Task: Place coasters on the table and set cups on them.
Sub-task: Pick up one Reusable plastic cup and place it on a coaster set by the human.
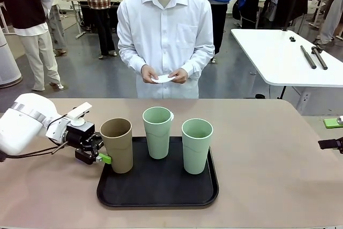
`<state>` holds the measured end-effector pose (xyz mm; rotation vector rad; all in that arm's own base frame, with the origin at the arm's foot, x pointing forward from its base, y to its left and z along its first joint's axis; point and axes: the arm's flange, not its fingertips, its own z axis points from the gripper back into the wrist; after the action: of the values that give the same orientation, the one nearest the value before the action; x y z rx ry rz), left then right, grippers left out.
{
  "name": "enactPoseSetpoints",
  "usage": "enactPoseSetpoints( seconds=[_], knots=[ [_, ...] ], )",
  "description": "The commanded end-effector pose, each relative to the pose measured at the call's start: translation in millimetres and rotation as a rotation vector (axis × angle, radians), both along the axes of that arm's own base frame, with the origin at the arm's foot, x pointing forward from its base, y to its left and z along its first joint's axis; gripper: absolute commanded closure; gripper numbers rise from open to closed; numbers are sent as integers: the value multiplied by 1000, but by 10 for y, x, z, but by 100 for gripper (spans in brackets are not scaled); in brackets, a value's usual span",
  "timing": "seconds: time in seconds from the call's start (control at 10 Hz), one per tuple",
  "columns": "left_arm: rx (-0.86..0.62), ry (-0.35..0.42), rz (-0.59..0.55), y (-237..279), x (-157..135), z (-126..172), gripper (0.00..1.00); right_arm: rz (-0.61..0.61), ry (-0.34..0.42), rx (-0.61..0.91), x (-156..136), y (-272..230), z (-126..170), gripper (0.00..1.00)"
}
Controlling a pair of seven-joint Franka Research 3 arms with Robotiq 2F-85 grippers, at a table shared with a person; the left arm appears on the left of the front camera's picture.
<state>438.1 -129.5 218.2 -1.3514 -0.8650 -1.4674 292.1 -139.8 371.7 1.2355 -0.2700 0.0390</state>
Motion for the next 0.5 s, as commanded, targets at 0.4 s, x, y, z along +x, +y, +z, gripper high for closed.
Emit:
enactPoseSetpoints(
  seconds=[0.4],
  knots=[
    [11,-33,-47,-255,-31,-26,0,-7,-10,12,19,-7,-7,0]
  ],
)
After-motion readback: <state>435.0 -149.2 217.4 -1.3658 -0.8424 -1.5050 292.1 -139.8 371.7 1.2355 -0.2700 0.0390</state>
